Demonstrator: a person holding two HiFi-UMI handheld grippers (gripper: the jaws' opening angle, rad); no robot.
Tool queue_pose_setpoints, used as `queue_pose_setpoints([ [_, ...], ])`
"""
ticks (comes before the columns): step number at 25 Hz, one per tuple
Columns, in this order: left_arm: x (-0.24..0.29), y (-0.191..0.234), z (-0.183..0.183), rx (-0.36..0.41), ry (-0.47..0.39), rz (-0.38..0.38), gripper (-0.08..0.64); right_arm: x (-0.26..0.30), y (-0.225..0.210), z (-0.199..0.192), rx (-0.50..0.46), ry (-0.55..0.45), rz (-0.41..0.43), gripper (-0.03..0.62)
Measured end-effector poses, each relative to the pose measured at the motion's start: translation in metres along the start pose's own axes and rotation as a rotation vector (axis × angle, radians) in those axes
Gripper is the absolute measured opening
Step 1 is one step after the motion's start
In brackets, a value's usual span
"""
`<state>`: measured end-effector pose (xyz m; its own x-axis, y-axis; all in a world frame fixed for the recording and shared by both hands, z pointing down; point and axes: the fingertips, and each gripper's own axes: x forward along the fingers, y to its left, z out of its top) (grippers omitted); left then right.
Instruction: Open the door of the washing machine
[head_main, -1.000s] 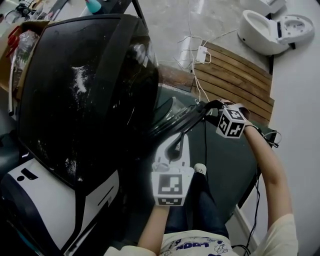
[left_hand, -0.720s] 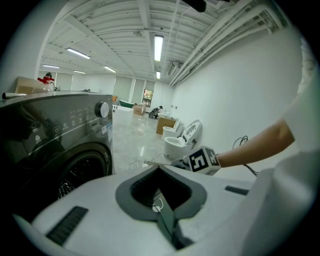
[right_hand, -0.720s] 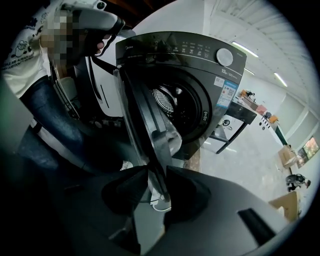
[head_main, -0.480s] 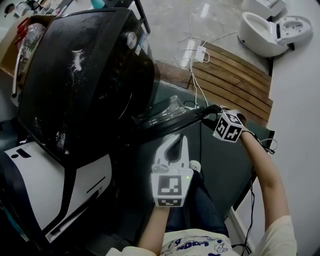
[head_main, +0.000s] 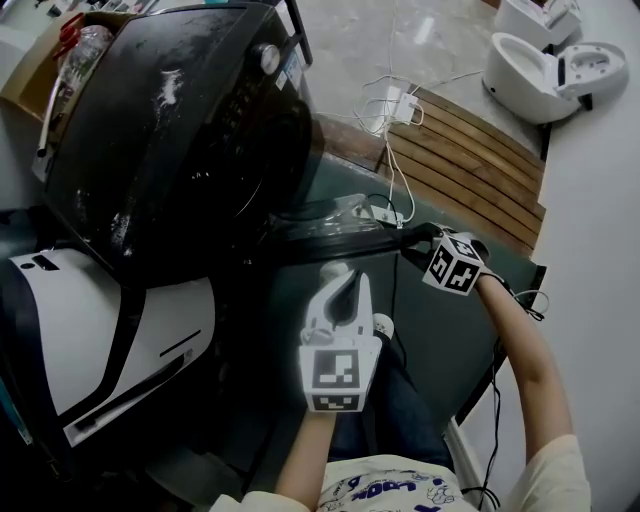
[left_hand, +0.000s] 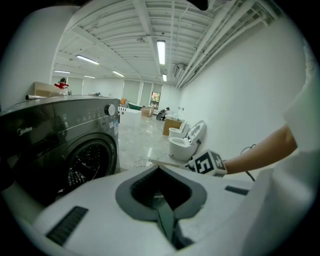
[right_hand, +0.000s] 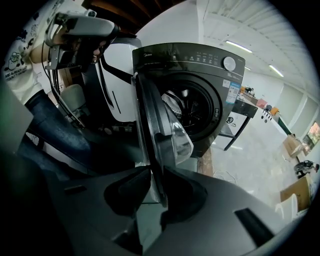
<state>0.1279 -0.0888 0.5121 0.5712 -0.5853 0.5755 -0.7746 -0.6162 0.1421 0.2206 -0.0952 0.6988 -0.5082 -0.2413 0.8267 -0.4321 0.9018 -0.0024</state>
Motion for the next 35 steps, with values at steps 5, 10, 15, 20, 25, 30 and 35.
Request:
queue_pose_setpoints([
  [5, -0.023, -0.006, -0.009, -0.016, -0.007, 0.025, 0.002, -0.003, 0.028, -0.006, 0.04, -0.018, 0.008, 0.087],
  [10, -0.039, -0.003, -0.023, -0.035, -0.004, 0.047, 0.002, -0.004, 0.053, -0.008, 0.07, -0.023, 0.011, 0.084],
  [15, -0.052, 0.002, -0.032, -0.041, -0.009, 0.034, 0.003, -0.003, 0.076, -0.01, 0.099, -0.02, 0.01, 0.084],
  [20, -0.072, 0.007, -0.05, -0.032, -0.006, 0.001, 0.002, -0.003, 0.098, -0.011, 0.159, -0.03, -0.032, 0.084],
  [25, -0.099, 0.014, -0.072, 0.01, 0.012, -0.034, 0.002, -0.004, 0.123, -0.01, 0.242, -0.031, -0.086, 0.085],
  [30, -0.123, 0.017, -0.087, 0.034, 0.009, -0.059, 0.002, -0.001, 0.147, -0.008, 0.301, -0.043, -0.123, 0.085],
  [35, -0.141, 0.012, -0.103, 0.04, 0.017, -0.087, 0.003, 0.002, 0.173, -0.005, 0.338, -0.045, -0.141, 0.084],
])
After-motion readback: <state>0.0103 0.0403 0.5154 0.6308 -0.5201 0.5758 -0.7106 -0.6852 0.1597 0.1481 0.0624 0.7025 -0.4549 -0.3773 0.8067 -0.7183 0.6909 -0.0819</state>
